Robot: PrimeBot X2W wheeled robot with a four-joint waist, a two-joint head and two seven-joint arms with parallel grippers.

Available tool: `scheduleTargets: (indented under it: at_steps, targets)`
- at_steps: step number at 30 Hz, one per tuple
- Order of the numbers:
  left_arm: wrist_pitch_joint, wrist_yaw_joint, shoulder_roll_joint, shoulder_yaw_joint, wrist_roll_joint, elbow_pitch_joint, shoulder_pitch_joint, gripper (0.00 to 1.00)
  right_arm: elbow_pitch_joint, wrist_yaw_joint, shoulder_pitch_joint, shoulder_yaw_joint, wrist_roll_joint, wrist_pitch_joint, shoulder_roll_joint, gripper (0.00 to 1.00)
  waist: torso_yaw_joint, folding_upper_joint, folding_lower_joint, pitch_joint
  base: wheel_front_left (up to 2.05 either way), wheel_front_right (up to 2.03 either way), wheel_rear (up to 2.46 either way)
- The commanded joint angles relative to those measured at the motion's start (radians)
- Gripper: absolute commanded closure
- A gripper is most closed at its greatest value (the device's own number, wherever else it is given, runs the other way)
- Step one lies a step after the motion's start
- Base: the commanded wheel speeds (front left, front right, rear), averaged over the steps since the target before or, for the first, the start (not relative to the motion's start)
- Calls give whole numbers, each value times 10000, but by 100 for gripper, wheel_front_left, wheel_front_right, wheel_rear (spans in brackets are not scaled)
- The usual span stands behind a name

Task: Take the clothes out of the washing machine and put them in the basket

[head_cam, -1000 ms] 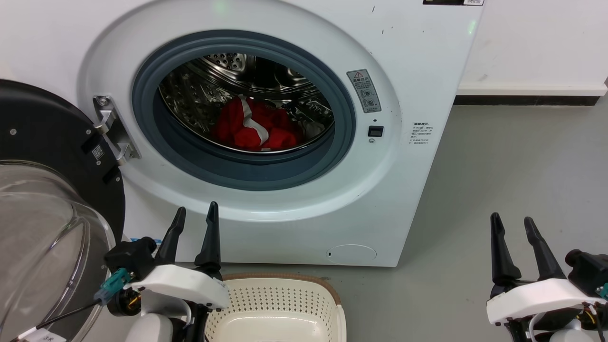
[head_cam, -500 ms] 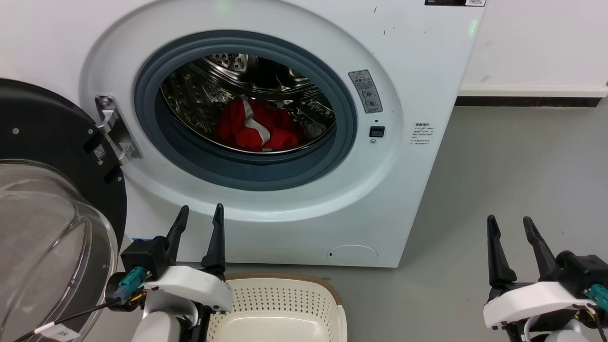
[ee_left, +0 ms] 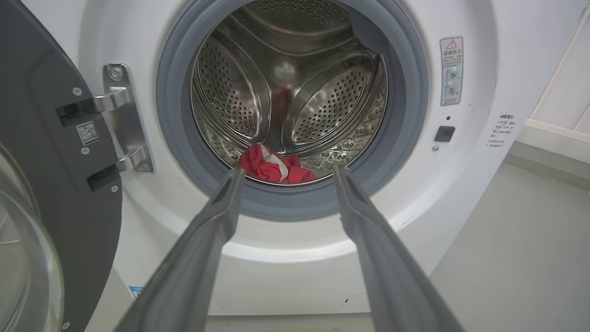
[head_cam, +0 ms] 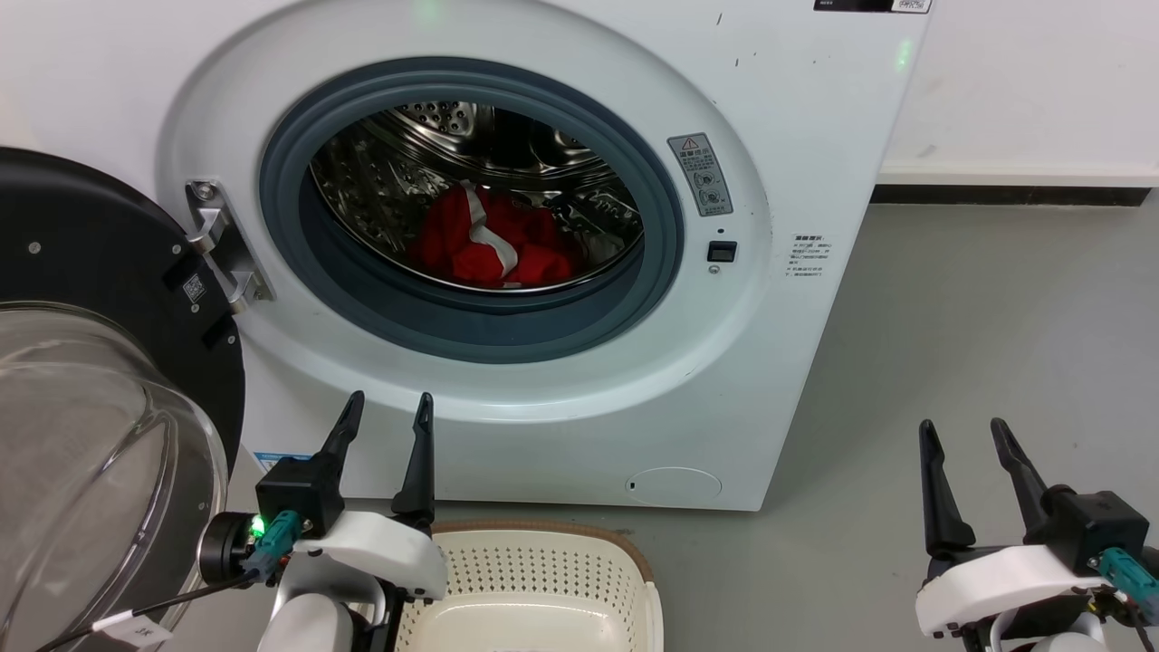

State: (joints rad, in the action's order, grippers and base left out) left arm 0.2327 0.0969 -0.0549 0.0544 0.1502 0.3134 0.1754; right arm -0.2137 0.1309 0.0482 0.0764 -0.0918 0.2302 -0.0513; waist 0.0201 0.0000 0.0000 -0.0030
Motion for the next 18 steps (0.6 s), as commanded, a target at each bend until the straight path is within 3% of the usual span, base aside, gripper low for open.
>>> scheduleTargets:
  at_steps: [1,18]
  targets:
    - [91,-4,-44,23,-237,13,167,0,-32,-3,44,5,194,105,17,0,3,0,0,-4,0,0,0]
    - [340,-85,0,67,-1075,197,211,0,-263,-3,109,54,1061,361,20,0,42,0,0,12,0,0,0]
